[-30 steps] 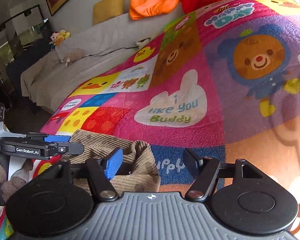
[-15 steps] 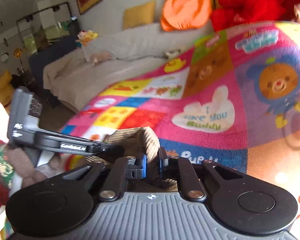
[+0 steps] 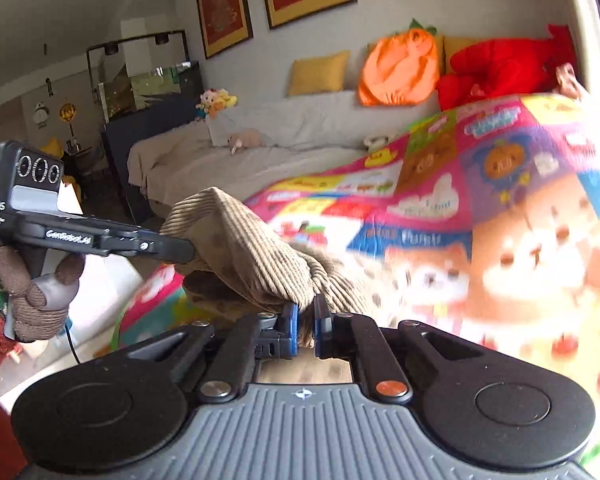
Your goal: Fold clothes
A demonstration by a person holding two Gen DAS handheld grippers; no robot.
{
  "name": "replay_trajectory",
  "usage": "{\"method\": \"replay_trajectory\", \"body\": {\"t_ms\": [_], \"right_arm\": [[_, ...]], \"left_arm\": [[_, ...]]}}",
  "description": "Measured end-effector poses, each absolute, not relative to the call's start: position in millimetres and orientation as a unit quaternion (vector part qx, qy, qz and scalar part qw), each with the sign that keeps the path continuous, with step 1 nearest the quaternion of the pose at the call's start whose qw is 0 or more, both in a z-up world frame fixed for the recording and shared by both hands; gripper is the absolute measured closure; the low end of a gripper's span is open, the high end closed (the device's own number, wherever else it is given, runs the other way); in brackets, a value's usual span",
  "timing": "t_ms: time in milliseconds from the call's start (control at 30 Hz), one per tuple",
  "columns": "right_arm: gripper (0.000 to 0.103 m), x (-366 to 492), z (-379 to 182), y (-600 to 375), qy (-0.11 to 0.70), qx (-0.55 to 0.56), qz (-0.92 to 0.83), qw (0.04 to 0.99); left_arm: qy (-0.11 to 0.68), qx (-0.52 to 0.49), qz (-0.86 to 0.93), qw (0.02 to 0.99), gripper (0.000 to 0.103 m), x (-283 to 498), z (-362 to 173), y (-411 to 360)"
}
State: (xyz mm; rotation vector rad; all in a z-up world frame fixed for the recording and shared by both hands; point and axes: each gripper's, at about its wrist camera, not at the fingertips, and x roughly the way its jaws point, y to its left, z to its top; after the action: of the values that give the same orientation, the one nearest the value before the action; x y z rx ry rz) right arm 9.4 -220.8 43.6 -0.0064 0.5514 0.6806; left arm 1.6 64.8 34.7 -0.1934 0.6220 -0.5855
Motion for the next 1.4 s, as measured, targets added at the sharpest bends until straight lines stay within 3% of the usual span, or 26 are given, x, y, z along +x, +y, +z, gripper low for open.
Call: {"method": "replay_trajectory", "body": {"t_ms": [133,200,233,433,567,733,833,900,967,1100,1200,1400], "right_arm": [[0.096,-11,3,-220,0.296,-0.026,0.307,0.904],[0.096,-15,-6,-216,0.294,-0.044,0.3,0.906],[0.096,-14,-8,-214,0.292,-0.048,0.299,0.907],[0.096,-17,-16,-207,0.29,-0.07,0.296,0.907],[0.095,-21,-21,-207,0.292,-0.064,0.292,0.909],[0.094,-31,-10,-212,0.28,-0.062,0.287,0.914],[0.086,-38,4,-226,0.272,-0.059,0.288,0.916],[0.073,-40,16,-237,0.265,-0.051,0.291,0.918],[0.052,-32,29,-243,0.253,-0.037,0.292,0.922],[0.049,2,52,-237,0.218,-0.025,0.291,0.931],[0.04,39,56,-221,0.202,-0.015,0.283,0.937],[0.036,75,-4,-201,0.278,-0.06,0.229,0.931]], "left_arm": [[0.355,-0.08,-0.298,0.883,0.08,-16,3,69],[0.357,-0.073,-0.307,0.879,0.059,-20,6,79],[0.352,-0.063,-0.309,0.881,0.043,-22,9,84],[0.288,-0.066,-0.268,0.917,0.033,-17,52,124],[0.238,-0.083,-0.295,0.922,0.034,26,69,104],[0.311,-0.016,-0.332,0.89,0.05,85,27,32],[0.328,0.018,-0.325,0.887,0.047,87,0,14],[0.327,0.015,-0.328,0.886,0.046,79,-5,16],[0.327,0.011,-0.33,0.885,0.046,69,-8,19],[0.328,0.028,-0.328,0.886,0.043,54,-11,13],[0.323,0.046,-0.322,0.889,0.038,46,-9,6],[0.322,0.052,-0.323,0.888,0.034,43,-11,7]]}}
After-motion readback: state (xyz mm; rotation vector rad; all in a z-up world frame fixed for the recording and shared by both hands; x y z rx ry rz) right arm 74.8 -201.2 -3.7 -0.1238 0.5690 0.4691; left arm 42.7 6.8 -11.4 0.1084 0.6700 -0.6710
